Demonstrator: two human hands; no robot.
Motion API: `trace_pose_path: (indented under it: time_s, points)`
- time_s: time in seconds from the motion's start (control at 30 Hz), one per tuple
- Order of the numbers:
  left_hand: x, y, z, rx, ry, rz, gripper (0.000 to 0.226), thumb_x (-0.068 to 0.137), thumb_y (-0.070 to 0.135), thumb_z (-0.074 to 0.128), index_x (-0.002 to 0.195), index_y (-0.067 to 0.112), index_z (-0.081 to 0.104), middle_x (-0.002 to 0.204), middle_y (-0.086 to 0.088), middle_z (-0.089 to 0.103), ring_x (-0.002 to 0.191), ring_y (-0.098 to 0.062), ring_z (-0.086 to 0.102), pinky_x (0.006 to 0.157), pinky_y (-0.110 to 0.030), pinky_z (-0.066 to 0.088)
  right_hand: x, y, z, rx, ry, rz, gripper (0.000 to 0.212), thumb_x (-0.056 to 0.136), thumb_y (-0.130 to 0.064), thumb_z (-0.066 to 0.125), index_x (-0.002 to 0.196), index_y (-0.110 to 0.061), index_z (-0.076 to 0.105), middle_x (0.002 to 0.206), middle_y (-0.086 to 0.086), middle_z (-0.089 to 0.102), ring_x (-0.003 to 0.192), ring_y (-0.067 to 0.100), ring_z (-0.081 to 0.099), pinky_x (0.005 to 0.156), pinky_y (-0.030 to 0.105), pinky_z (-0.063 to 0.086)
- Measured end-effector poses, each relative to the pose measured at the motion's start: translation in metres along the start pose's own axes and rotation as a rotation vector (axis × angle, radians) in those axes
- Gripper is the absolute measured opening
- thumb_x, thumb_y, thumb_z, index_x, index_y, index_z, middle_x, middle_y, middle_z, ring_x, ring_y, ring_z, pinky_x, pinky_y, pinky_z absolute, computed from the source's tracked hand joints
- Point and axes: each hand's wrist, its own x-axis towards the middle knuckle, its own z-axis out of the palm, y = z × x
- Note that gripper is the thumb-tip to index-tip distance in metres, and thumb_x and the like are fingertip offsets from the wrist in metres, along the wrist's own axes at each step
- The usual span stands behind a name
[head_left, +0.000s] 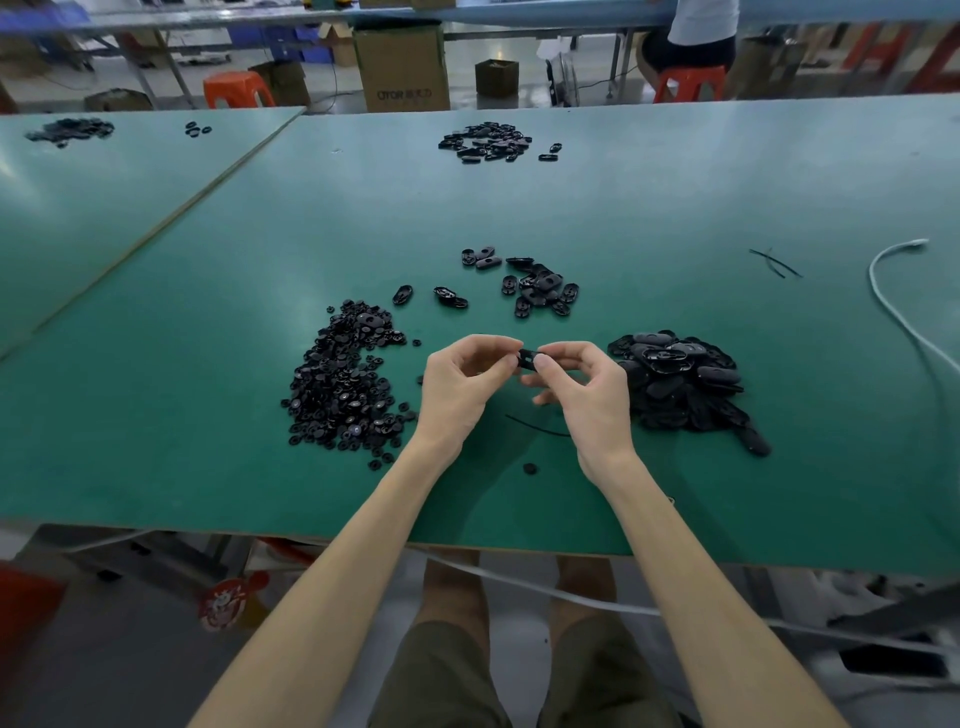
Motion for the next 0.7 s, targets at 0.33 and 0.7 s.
trace_pose_path:
  time_s: [0.33,0.7]
  points:
    - [0.0005,-0.0009,0.0005,0.008,-0.015,-0.004,0.013,0.088,0.007,0.079,0.097,0.016,0.079,0.095,0.001,0.080,0.090,-0.012,0.074,0.083,-0.020,0.054,0.0001,0.0007,0.0000,0.006,-0.028,-0.003,0.008,0.096,-0.002,0.071,0.102,-0.007,0.073,0.092,0.004,0.078,0.083,0.024,0.079,0.063,0.025,0.059]
    - [0.0002,-0.0036,0.0007,0.032,-0.010,-0.007,0.014,0.088,0.007,0.079,0.096,0.018,0.079,0.094,0.001,0.080,0.091,-0.014,0.075,0.085,-0.022,0.056,-0.0010,0.0012,-0.0012,-0.003,-0.061,-0.016,0.009,0.094,-0.002,0.073,0.099,-0.009,0.074,0.091,0.001,0.079,0.083,0.021,0.079,0.062,0.022,0.056]
